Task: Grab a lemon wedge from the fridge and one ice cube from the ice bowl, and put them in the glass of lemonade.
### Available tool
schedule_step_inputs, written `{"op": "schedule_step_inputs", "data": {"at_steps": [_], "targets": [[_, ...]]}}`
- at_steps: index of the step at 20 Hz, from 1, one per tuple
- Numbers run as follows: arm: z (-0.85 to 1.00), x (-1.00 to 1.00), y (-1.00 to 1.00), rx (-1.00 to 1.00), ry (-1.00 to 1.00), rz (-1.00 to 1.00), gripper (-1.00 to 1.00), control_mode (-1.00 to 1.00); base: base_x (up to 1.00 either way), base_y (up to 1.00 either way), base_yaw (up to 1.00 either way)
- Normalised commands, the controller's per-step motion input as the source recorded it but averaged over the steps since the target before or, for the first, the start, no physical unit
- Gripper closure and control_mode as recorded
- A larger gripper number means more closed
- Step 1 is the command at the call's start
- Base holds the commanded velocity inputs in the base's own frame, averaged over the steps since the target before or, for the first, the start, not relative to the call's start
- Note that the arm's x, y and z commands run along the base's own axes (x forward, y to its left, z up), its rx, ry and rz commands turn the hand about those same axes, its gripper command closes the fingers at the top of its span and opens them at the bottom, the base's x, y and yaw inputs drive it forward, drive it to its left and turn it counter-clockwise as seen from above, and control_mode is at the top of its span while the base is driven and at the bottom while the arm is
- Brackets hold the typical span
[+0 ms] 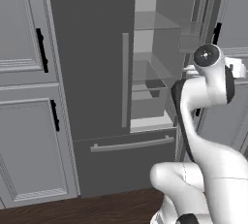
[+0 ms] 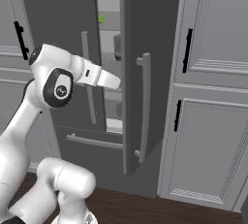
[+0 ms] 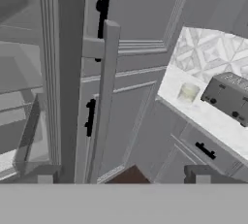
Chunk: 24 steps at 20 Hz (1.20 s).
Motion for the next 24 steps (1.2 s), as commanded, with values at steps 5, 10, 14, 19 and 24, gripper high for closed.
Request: {"op": "schedule_step_inputs", "data": {"at_steps": [5,10,14,19,24], "targets": [[-0.02,0.81,1.00,-0.35,0.03,-0.24,-1.00,-1.00,0.00,0.00,0.00],[0.08,0.81,0.66,-0.07,0.01,-0.20,-1.00,-1.00,0.00,0.00,0.00],[-0.09,0.96,0.17,0.00,0.00,-0.08,-1.00,-1.00,0.00,0.00,0.00],[-0.25,0.48,-0.30,0.03,0.00,-0.03,-1.00,-1.00,0.00,0.00,0.00],[-0.18,-0.08,-0.94,0.05,0.00,-0.05,-1.00,-1.00,0.00,0.00,0.00]]}}
